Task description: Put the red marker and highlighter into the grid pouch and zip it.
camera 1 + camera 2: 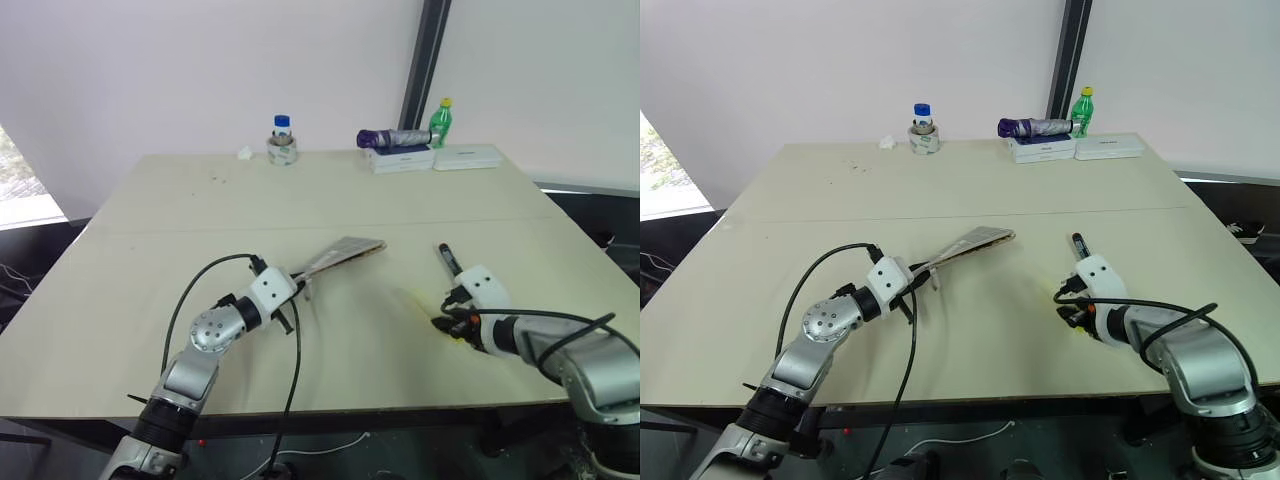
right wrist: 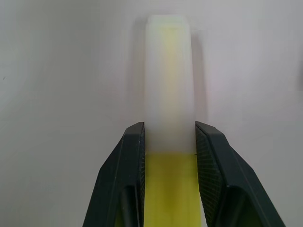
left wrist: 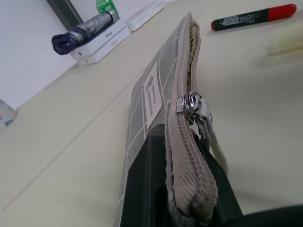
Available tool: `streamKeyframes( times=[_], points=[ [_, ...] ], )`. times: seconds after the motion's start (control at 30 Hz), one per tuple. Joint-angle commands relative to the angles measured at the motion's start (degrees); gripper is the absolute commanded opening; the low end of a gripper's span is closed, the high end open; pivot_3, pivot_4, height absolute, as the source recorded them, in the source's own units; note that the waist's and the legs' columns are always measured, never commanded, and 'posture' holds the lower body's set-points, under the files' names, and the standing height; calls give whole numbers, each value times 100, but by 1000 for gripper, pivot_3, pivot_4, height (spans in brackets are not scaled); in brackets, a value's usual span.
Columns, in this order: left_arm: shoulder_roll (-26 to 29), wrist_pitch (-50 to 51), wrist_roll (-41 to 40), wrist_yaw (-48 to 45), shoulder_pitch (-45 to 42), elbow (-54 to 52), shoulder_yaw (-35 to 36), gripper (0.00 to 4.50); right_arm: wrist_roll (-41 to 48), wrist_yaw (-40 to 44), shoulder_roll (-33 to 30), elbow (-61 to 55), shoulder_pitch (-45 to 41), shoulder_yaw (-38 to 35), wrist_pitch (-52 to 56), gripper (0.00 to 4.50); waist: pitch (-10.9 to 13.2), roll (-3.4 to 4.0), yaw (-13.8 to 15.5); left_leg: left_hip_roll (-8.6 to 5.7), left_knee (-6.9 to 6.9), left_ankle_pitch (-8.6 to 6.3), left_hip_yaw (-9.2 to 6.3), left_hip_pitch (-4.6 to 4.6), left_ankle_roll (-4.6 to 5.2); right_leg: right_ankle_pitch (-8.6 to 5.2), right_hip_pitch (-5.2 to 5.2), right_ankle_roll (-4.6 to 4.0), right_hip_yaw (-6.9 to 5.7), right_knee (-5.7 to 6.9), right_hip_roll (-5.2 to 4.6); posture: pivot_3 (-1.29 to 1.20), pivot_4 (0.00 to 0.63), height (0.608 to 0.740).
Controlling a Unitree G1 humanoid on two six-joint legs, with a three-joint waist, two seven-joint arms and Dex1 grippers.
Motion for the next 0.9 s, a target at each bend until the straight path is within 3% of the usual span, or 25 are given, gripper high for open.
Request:
streamKeyframes(
  times=[0.03,0.43,0.9],
  points=[
    [-20,-141,-33,-20,-47,-127,42,0,387,175,-32,-428,-493,-233,-55,875,0,0,-18,0,-1,0,0,0,0,0,-1,0,0,0,1,0,150,740],
    [-80,-119,-36,-2,7,-230,35,0,628,60,36,-302,-1187,204,22,875,1,-2,6,2,-1,0,-4,-3,1,0,-1,0,-6,-1,-3,0,150,740],
    [-100,-84,-93,-103,149,-456,1,0,640,-135,184,53,-1285,540,-48,875,1,-2,4,2,-1,0,-4,-3,1,0,-1,0,-5,-1,-3,0,150,740]
  ],
)
